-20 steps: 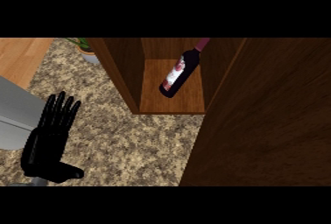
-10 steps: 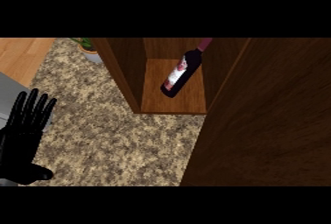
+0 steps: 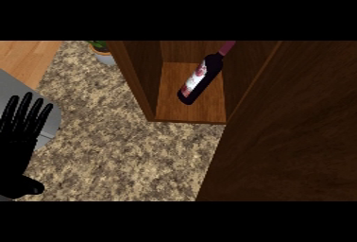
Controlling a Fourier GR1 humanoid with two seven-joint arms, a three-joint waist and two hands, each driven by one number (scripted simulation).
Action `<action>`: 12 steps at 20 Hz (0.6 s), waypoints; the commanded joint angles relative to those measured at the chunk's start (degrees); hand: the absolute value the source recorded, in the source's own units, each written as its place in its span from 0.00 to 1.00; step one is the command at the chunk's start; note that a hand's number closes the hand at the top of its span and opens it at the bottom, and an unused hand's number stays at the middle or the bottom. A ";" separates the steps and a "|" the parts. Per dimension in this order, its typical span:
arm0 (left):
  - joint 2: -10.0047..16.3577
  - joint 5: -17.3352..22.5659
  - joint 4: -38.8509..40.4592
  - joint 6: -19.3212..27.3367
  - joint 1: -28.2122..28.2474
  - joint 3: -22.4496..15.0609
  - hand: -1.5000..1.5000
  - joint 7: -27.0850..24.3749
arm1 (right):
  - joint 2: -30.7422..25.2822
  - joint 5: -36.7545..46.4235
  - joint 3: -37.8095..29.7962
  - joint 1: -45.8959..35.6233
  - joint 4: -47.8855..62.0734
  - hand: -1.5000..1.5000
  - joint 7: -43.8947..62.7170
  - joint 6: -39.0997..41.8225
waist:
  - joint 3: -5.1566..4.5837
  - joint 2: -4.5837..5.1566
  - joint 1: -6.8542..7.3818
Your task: Pick up the wine, place it into the cabinet and close the cabinet
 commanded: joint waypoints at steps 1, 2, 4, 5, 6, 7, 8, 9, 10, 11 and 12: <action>0.51 -0.14 0.03 -0.48 -0.43 0.40 0.00 0.18 | 10.43 -5.31 5.18 -5.32 -4.94 1.00 6.73 -1.56 | -0.08 0.29 1.30; 0.80 0.45 -0.05 -0.49 -0.83 0.64 0.00 0.77 | 10.99 -4.25 5.91 -5.82 -5.08 1.00 6.99 -1.38 | -0.12 0.10 1.23; 1.32 0.84 0.13 -0.78 -2.47 1.29 0.00 1.02 | 12.69 -6.03 3.53 -9.49 -2.29 1.00 8.79 -0.36 | -0.09 0.50 1.84; 1.16 0.19 0.27 -1.87 -0.28 0.34 0.00 0.85 | 13.94 -6.40 3.76 -9.75 -2.10 1.00 9.37 -0.66 | -0.09 0.34 2.17; 1.50 1.28 0.63 -2.72 -0.78 1.12 0.00 0.81 | 14.78 -6.76 2.88 -11.04 -1.35 1.00 10.90 -0.83 | -0.18 0.43 2.56; 1.61 2.21 1.02 -1.97 -2.67 1.39 0.00 2.07 | 16.26 -7.07 2.23 -13.07 0.00 1.00 11.56 -0.75 | -0.16 0.61 2.38; 1.84 1.83 1.08 -1.27 -2.95 1.63 0.00 2.28 | 17.91 -6.97 1.72 -15.32 1.31 1.00 12.81 -0.98 | -0.11 0.46 2.30; 2.32 2.03 1.71 -3.36 -1.90 1.66 0.00 1.88 | 19.45 -7.31 -0.18 -18.26 3.25 1.00 14.51 -1.43 | -0.18 0.51 2.88; 2.52 1.10 2.71 -4.16 -1.72 1.87 0.00 0.88 | 21.41 -6.17 1.50 -19.96 4.88 1.00 15.60 -1.71 | -0.21 0.28 2.46; 1.21 1.80 1.73 -1.35 -3.98 1.19 0.00 2.58 | 23.61 -6.60 0.89 -23.24 6.75 1.00 17.04 -1.69 | -0.10 0.24 1.89; 2.51 2.26 2.28 -2.39 -2.48 1.60 0.00 3.44 | 25.20 -6.92 -0.01 -26.07 7.92 1.00 19.35 -1.89 | -0.15 0.13 2.51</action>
